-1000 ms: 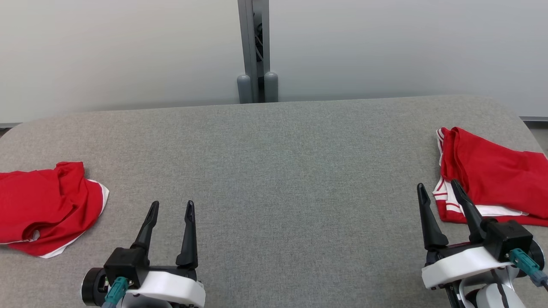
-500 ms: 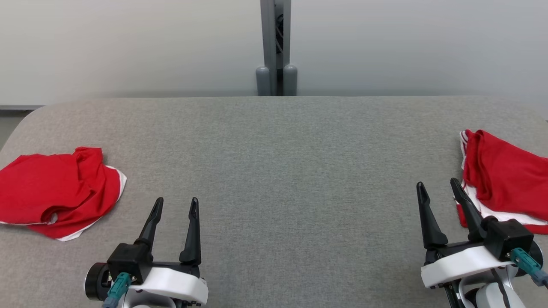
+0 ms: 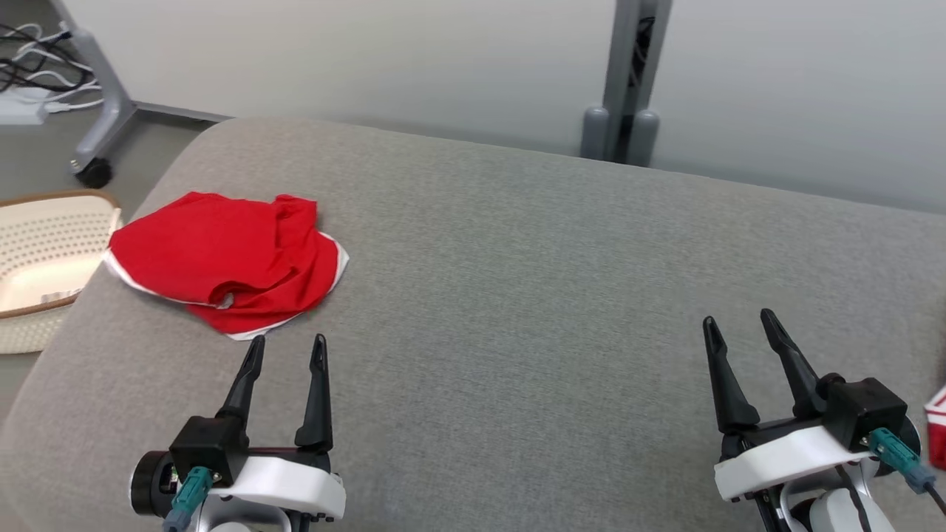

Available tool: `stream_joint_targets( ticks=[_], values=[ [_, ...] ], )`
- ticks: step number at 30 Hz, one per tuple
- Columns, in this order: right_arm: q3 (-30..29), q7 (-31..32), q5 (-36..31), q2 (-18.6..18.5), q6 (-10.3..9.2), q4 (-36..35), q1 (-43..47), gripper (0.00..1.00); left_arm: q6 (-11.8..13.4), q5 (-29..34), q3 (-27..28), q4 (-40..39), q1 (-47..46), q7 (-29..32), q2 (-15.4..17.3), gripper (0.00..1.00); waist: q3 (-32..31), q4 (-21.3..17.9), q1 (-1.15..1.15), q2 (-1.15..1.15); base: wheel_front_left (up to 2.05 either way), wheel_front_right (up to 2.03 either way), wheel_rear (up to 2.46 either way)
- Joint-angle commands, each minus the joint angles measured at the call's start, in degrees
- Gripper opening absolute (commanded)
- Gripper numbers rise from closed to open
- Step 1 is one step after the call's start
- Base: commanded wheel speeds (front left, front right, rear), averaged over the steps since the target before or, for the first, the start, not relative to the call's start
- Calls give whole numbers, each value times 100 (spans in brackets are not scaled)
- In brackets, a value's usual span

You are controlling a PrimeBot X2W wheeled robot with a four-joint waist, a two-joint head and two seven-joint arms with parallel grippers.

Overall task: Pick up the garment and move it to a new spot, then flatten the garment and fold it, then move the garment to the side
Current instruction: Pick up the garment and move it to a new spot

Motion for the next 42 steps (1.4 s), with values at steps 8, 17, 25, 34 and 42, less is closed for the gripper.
stream_joint_targets(
  ticks=[8,17,25,34,42],
  values=[
    [93,-1,108,-31,1,56,100,100,-64,81,105,-29,155,-6,20,100,-176,952,0,0,0,0,0],
    [203,-1,166,-30,1,94,140,100,-82,91,134,-12,199,-6,22,100,-246,1335,0,0,0,0,0],
    [240,-1,167,-31,1,131,131,100,-59,89,152,-14,251,-6,21,100,-262,1443,0,0,0,0,0],
    [240,-1,149,-31,1,162,140,100,-37,88,162,-40,278,-6,21,100,-283,1370,0,0,0,0,0],
    [208,-1,-26,-30,1,72,-8,100,-90,150,145,12,98,-6,19,100,-61,1283,0,0,0,0,0]
  ],
)
